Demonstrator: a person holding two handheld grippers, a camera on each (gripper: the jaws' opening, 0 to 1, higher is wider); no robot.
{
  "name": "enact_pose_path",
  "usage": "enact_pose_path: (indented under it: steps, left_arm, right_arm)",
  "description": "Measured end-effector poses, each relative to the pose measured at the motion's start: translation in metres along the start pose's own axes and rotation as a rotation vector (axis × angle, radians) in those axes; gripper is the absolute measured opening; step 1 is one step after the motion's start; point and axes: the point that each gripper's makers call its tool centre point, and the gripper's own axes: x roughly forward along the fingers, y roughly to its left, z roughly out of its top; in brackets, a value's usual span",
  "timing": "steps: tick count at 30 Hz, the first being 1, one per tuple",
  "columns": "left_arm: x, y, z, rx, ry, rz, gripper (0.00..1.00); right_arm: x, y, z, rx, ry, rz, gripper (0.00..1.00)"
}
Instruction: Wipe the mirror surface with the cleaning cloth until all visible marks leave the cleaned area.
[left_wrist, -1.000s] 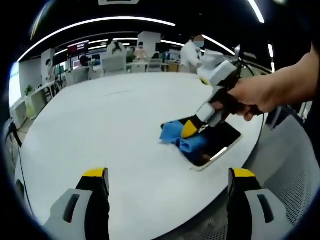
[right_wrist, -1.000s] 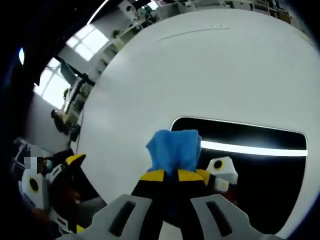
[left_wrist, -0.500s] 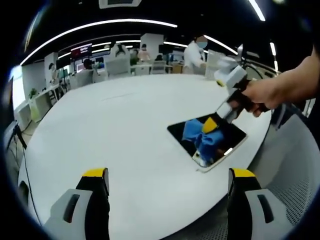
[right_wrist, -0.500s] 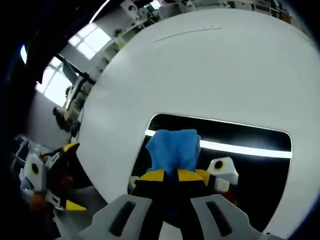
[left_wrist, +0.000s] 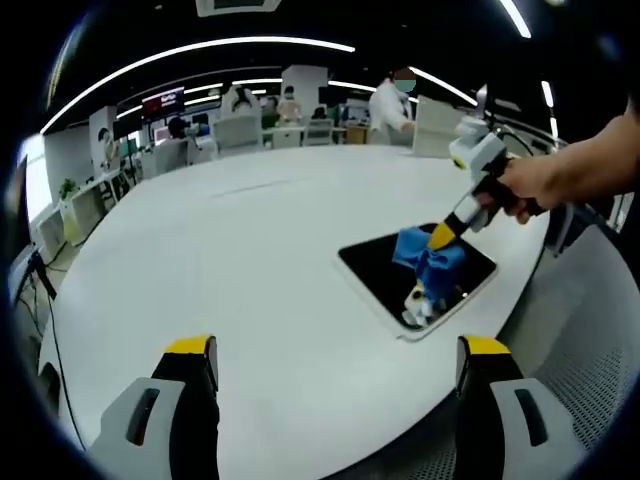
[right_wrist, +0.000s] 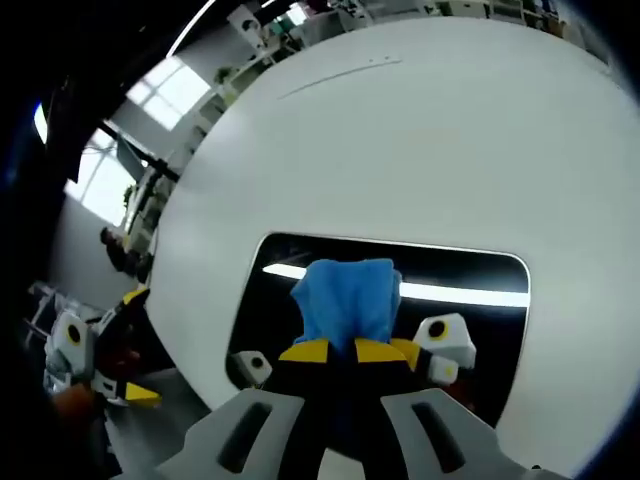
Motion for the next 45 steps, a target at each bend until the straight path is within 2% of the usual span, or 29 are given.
enact_pose_path:
  steps: [15, 30, 45]
  left_arm:
    - [0.000, 0.001, -0.002, 0.011, 0.008, -0.006, 0.99]
    - [0.000, -0.001, -0.001, 0.015, 0.000, -0.030, 0.99]
    - [-0.001, -0.001, 0.002, 0.008, -0.016, -0.022, 0.98]
  right_arm:
    - [-0.009, -0.013, -0.001, 0.008, -0.003, -0.019, 0.01]
    - [-0.024, -0.044, -0.003, 0.046, -0.014, -0.049, 0.01]
    - [-0.037, -0.069, -0.007, 0.072, -0.028, -0.095, 0.01]
